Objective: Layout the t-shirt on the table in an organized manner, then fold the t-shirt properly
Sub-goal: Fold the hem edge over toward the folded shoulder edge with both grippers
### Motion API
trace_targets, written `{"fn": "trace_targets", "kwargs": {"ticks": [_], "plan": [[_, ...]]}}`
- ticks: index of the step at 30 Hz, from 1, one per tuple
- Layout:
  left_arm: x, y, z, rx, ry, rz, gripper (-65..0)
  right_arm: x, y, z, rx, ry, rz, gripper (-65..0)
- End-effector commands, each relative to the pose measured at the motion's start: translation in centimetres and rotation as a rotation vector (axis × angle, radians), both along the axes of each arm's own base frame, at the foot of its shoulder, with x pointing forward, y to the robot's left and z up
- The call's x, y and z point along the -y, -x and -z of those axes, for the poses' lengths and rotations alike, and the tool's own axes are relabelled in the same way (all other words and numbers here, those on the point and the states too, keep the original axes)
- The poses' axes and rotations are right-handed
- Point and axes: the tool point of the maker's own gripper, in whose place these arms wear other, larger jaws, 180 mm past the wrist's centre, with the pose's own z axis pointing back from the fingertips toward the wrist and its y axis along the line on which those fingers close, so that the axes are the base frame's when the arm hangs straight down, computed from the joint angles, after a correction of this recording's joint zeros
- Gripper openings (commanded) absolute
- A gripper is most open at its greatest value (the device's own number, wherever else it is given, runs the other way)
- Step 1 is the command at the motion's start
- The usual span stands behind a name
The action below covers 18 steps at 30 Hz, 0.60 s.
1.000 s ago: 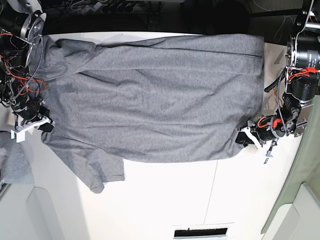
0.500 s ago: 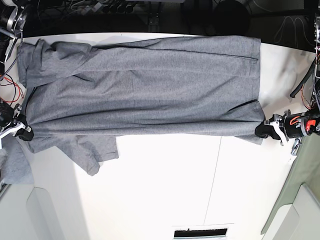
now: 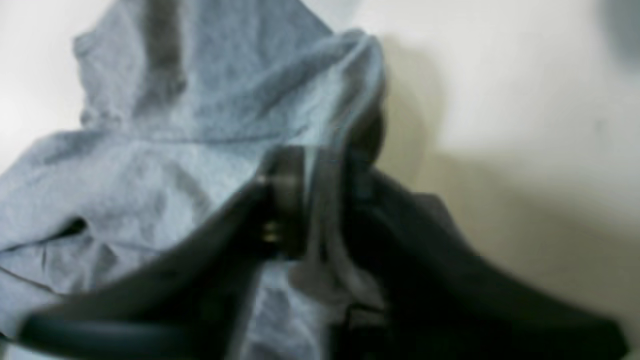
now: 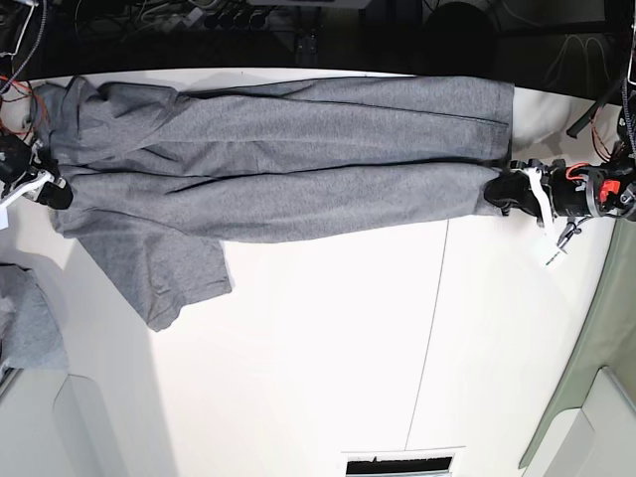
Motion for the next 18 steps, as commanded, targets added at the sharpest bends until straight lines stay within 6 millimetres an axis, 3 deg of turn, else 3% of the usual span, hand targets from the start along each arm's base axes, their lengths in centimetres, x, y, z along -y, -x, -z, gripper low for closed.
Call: {"fn": "trace_targets", "kwargs": {"ticks": [1,3,7,12,15,18], "plan": [[-0.1,-1.2,-1.3,0.05,0.013,0.0,-65.0,1.2,-1.7,-2.2,0.089,0.019,0.02,-37.3],[0.4,-1.1,-0.8,0.047,0.004,0.009,-65.0,1.8,-2.6,-3.3,0.158,0.028,0.05,-30.0],[0.6,-0.8,-0.1,0.04,-0.024,0.024,-65.0,2.7,-5.2,-5.7,0.261,0.046,0.089,-30.1],[0.5,-0.7,0.1,0.037,-0.04,0.03,-65.0,1.7,-8.8,-7.6,0.316,0.079,0.087,-30.1],[0.5,-0.7,0.1,0.038,-0.039,0.029,-65.0,0.9,-10.6,-7.4,0.319,0.13,0.077,-30.1],[0.5,-0.7,0.1,0.039,-0.039,0.028,-65.0,0.6,-12.1,-5.6,0.286,0.201,0.075,-30.1]]}}
